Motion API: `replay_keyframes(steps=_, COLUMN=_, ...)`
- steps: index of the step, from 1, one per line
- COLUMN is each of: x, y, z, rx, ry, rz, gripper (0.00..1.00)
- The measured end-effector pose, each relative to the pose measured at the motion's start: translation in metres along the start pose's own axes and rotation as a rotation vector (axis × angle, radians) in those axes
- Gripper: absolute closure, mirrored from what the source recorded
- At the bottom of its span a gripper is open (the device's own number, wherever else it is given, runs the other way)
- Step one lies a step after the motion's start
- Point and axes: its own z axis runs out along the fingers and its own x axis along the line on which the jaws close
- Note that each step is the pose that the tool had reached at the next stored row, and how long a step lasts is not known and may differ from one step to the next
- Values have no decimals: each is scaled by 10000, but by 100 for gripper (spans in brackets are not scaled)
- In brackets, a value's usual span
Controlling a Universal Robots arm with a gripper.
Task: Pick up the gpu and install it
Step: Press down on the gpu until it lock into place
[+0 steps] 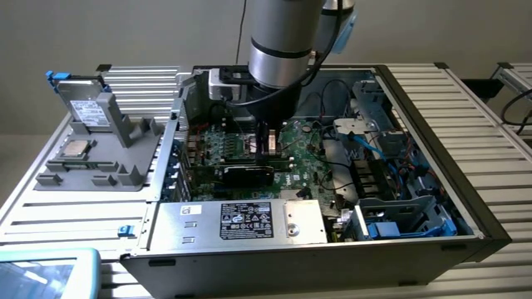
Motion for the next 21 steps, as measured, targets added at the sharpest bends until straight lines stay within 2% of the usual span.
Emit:
replay_keyframes(steps=7, x=22, y=-3, z=43, rx=-4, ry=-7, rz=0, gripper=88)
replay_keyframes(steps=10, x=24, y=-7, z=85, rx=-13, ry=18, rz=0, gripper=88)
replay_keyframes(steps=14, x=21, y=-10, z=111, rx=-11, ry=9, rz=2, gripper=88)
replay_keyframes(steps=16, x=16, y=-3, z=52, rx=2, ry=-30, rz=3, gripper=88)
replay_keyframes(steps=18, x=21, y=7, z=-45, rx=-4, ry=-7, rz=1, gripper=88)
replay_keyframes(steps=21, x=22, y=12, z=-102, rx=-9, ry=-3, rz=1, gripper=88)
